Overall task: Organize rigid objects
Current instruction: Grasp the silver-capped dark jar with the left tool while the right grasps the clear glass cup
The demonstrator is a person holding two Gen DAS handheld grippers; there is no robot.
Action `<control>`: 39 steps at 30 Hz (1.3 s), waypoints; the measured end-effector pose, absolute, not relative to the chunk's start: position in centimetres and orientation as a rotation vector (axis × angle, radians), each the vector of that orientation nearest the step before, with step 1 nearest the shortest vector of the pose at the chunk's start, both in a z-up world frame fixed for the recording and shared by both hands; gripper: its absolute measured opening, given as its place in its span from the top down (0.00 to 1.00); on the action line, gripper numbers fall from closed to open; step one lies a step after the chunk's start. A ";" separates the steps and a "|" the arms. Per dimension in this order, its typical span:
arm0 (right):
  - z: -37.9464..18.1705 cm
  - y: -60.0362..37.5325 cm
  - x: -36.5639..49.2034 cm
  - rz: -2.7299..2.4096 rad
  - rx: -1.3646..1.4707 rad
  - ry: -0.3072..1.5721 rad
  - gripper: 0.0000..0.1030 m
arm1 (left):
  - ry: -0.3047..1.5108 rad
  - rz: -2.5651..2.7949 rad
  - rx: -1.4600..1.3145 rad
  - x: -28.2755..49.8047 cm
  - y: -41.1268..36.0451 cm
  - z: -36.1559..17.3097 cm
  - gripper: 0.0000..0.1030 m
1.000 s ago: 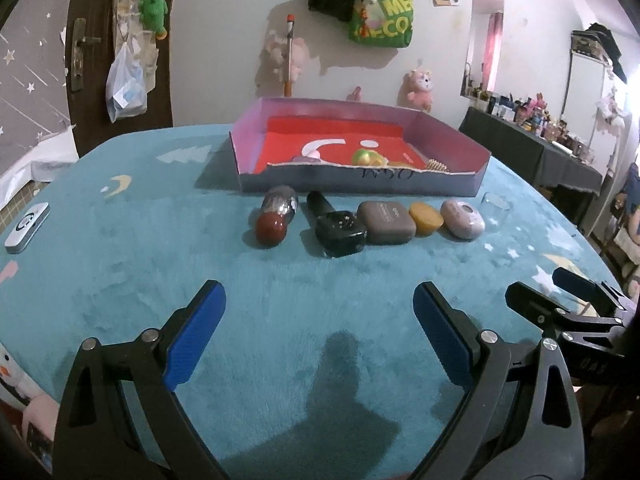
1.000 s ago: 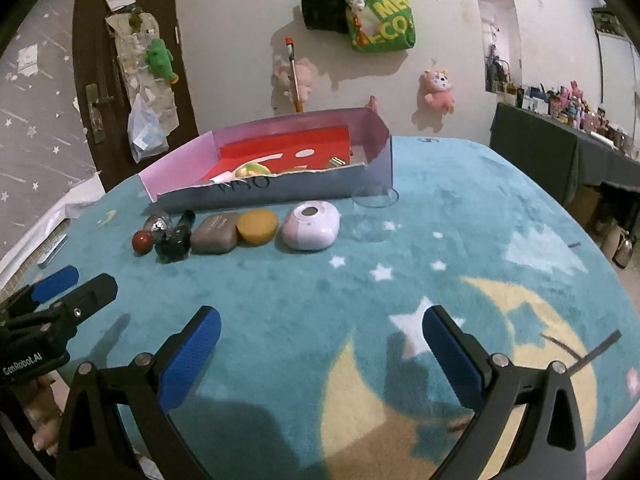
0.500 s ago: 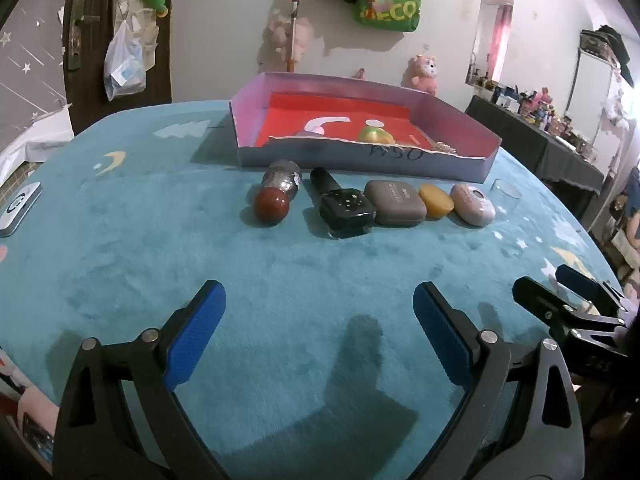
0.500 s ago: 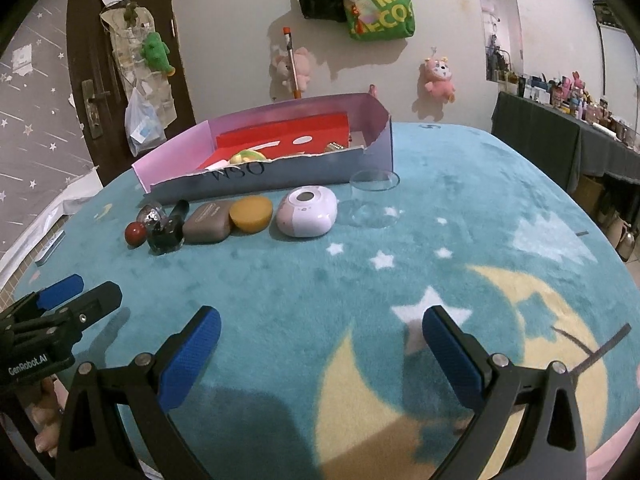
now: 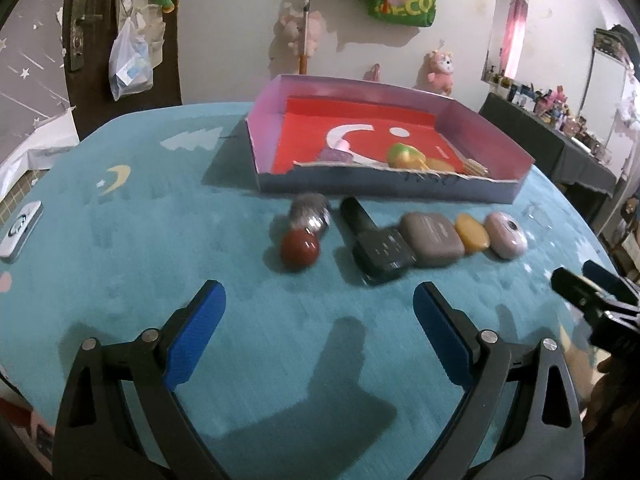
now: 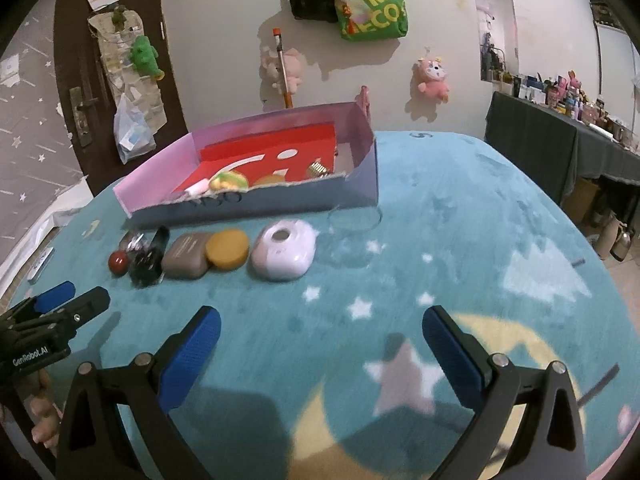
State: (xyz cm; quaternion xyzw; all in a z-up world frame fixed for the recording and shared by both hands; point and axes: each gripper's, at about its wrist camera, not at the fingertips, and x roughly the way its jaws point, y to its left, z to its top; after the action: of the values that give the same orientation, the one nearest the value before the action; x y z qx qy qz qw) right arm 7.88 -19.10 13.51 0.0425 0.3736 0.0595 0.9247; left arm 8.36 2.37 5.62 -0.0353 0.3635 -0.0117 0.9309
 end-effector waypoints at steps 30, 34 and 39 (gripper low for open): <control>12.6 -20.8 16.9 0.124 0.046 0.931 0.45 | 0.930 -0.075 -0.022 17.2 3.9 4.4 0.64; 12.5 -20.2 16.4 0.154 0.030 0.925 0.59 | 0.928 -0.087 -0.017 17.0 3.7 4.7 0.71; 14.1 -19.6 15.5 0.172 0.000 0.870 0.59 | 0.912 -0.100 -0.028 16.4 3.8 5.5 0.71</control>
State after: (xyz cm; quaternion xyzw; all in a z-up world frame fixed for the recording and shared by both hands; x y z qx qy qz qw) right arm 15.50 -19.64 14.10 0.0001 0.4210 0.0832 0.9032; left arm 16.37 3.77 5.47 -0.0133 0.4401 -0.0481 0.8966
